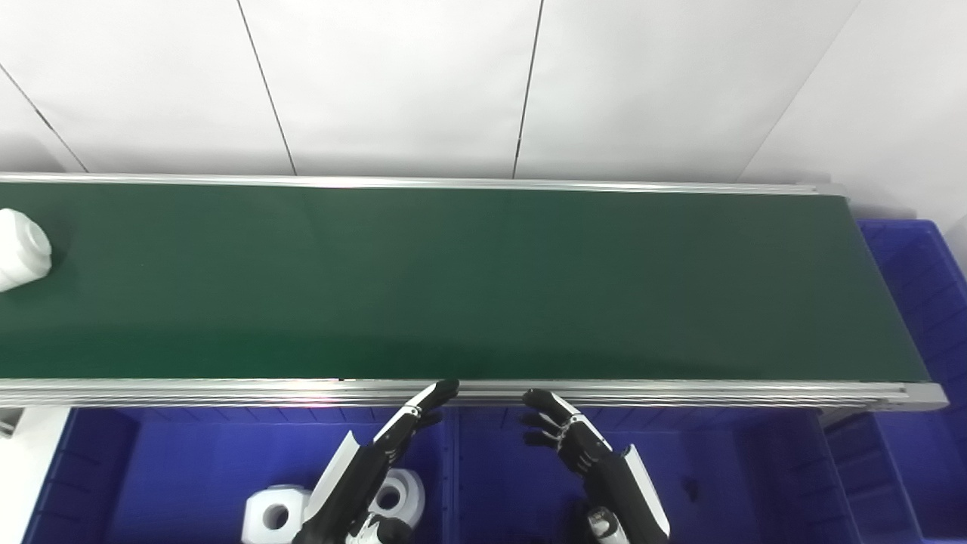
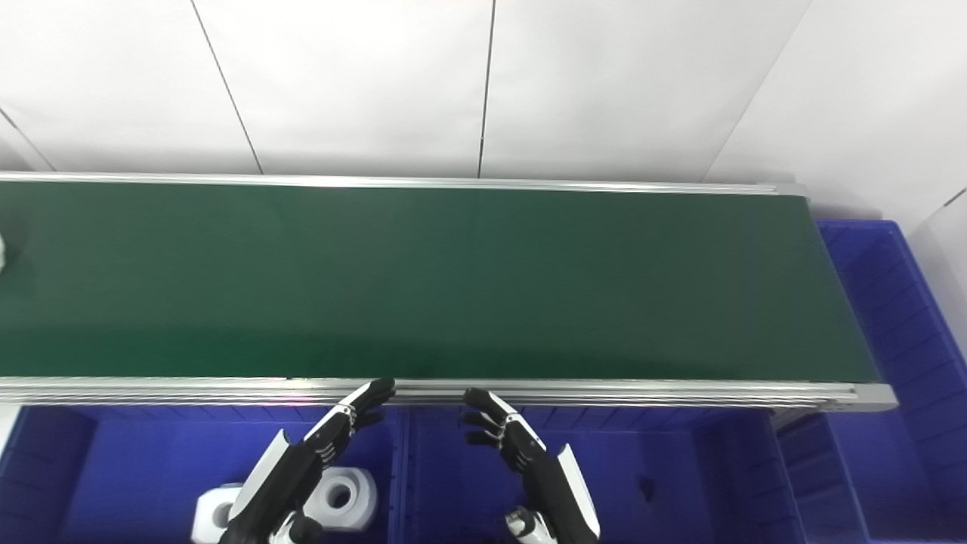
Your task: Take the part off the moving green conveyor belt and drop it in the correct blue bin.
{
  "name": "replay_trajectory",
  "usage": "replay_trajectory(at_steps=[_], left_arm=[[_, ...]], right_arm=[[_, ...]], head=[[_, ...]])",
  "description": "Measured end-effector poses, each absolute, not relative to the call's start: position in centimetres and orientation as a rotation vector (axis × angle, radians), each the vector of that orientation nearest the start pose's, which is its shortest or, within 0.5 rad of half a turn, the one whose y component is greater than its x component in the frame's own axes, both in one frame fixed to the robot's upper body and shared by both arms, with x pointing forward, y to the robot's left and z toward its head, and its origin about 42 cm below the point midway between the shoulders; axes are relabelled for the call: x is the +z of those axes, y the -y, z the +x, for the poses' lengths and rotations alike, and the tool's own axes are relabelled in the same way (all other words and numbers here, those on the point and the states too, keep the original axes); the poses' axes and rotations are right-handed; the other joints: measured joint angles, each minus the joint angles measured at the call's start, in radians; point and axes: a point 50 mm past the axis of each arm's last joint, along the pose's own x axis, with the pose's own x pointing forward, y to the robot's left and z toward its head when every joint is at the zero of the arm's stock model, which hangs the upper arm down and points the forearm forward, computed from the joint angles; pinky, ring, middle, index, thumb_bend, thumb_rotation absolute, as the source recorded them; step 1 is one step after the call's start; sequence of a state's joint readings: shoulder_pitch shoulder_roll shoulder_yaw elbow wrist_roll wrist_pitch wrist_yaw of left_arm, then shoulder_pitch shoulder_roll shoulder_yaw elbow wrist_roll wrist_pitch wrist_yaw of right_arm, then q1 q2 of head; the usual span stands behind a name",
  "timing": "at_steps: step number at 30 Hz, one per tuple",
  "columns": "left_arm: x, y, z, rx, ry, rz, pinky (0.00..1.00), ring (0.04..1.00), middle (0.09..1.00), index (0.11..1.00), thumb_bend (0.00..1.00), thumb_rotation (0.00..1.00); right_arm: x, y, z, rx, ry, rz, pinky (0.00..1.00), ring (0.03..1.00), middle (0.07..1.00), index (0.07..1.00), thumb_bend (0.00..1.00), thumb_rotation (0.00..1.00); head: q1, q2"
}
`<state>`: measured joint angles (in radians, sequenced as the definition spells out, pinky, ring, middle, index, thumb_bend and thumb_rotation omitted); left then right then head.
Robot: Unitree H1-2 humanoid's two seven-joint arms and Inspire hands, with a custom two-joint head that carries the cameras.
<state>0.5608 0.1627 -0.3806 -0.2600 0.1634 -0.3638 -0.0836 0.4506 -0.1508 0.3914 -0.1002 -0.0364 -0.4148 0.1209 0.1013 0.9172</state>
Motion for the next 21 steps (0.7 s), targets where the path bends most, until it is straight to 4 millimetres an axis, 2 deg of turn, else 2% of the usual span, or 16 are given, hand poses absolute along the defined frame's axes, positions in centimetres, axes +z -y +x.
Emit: replay_trajectory(at_steps=[6, 8, 14, 21], left_arm=[[8.62, -17.03, 8.14, -0.408, 0.056, 0.133, 0.89, 0.933, 0.921, 0.908, 0.91, 1.00], [8.67, -17.06, 8.17, -0.409, 0.055, 0.134, 0.90, 0.934, 0.920, 0.907, 0.94, 1.00], [8.99, -17.05, 8.28, -0.419, 0.059, 0.132, 0.89, 0.931, 0.918, 0.903, 0.94, 1.00], [8.96, -17.06, 8.33, -0.421, 0.052, 0.133, 0.88, 0.930, 0.919, 0.904, 0.93, 1.00]], right_arm=[[6.47, 16.08, 10.79, 0.438, 0.068, -0.016, 0.75, 0.832, 0.878, 0.863, 1.00, 0.97], [6.56, 16.03, 10.83, 0.440, 0.065, -0.017, 0.75, 0.828, 0.874, 0.865, 1.00, 0.98], [6.64, 16.02, 10.89, 0.448, 0.062, -0.024, 0.75, 0.830, 0.876, 0.869, 1.00, 0.98], [6.62, 16.05, 10.84, 0.448, 0.060, -0.024, 0.75, 0.829, 0.875, 0.868, 1.00, 0.98]], head=[[-0.003, 0.008], [-0.003, 0.012], [0.001, 0.022], [0.003, 0.012]])
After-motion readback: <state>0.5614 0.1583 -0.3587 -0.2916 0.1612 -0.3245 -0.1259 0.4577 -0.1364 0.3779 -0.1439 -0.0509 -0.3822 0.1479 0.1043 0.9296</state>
